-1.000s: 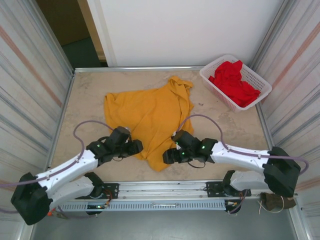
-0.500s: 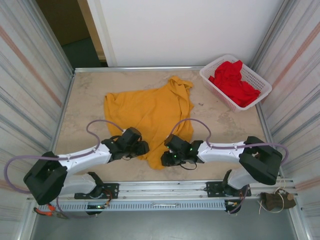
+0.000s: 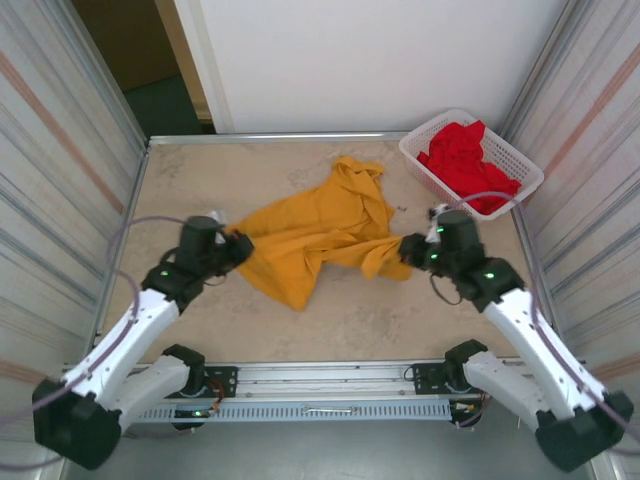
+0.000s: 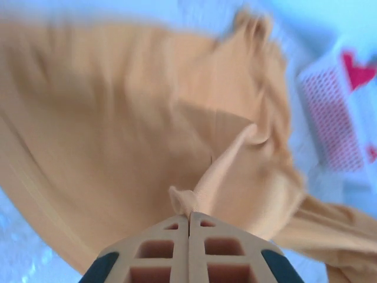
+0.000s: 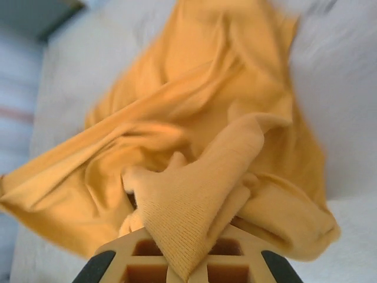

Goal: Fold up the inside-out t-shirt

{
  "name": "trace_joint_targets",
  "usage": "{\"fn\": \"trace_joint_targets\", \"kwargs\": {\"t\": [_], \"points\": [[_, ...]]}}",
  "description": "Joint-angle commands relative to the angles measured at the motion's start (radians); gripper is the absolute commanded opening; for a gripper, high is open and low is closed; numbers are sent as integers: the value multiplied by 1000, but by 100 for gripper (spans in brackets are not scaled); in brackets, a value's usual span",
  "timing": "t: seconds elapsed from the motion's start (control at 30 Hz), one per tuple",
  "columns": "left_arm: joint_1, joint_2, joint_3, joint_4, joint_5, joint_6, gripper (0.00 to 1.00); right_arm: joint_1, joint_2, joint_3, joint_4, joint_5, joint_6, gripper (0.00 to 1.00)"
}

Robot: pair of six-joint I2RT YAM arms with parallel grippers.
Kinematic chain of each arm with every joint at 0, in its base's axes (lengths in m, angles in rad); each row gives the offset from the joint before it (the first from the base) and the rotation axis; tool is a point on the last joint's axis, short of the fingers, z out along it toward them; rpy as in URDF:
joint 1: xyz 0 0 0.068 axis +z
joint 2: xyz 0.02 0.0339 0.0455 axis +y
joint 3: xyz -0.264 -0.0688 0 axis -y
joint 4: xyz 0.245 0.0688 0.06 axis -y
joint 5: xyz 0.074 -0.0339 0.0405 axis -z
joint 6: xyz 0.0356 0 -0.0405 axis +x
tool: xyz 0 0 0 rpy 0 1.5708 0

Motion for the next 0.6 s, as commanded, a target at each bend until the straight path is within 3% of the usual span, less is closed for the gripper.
{"fn": "trace_joint_targets", "kwargs": {"t": [0.0,0.1,0.23,0.37,0.57], "points": [[157,-13,50,-54,195,73,0,-99,-23,99,-187,-69,-113,0],[256,17,94,-22,298,69,0,-135,-11,186,-223,-79,-147,0],[306,69,190,29,348,67,0,-155,26,306,-238,-56,-191,0],[340,162,338,106,352,29,0,-198,80,437,-227,21,-222,0],[405,330,646,160,307,-17,0,-359,151,637,-163,44,-185,0]]}}
